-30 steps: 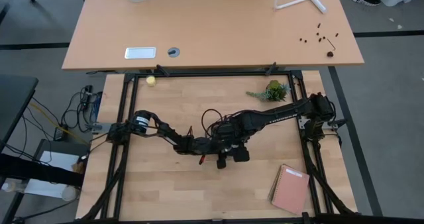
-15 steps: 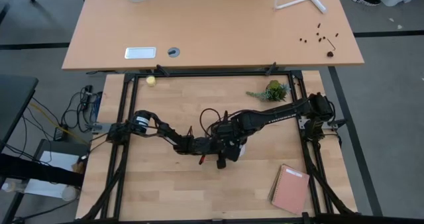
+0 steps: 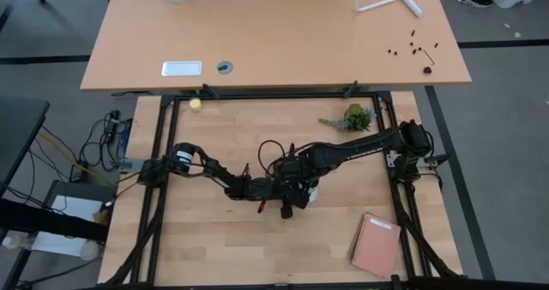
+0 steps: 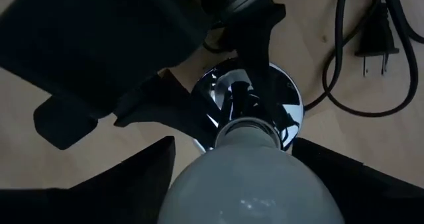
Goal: Screw lightbulb
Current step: Insert the white lightbulb into the metallic lamp
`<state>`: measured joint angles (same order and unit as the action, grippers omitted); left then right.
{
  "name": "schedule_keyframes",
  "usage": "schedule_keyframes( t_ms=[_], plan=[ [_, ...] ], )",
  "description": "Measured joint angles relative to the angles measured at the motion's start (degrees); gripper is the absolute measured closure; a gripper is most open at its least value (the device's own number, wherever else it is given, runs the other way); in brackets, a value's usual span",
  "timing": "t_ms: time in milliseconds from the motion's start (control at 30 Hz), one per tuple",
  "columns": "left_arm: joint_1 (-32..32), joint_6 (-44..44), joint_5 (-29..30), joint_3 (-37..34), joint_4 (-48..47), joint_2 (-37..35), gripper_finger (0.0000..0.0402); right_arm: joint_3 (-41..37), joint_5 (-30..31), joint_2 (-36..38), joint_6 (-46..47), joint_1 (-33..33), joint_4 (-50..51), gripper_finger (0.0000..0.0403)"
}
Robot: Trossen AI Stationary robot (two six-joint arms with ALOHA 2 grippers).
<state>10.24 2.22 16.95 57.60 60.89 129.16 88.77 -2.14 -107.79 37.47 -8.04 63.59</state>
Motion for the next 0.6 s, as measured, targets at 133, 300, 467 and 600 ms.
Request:
schedule_keyframes(
  t_ms=[133,300,467,600],
  plan=[
    [0.0,0.0,0.0,0.0,0.0,0.0,0.0203,0.8,1.1,0.0,-1.7,0.2,-0.1,0.007],
    [0.0,0.0,0.0,0.0,-0.1,0.0,0.0204,4.7,2.4,0.0,-5.7,0.3,-0.4,0.0054],
    [0.0,0.0,0.0,0.0,-0.4,0.0,0.0203,8.7,1.4,0.1,-9.3,0.3,1.3,0.005],
    [0.0,0.0,0.0,0.0,-0.6,0.0,0.0203,12.9,1.4,0.2,-11.3,0.3,6.9,0.005]
  ],
)
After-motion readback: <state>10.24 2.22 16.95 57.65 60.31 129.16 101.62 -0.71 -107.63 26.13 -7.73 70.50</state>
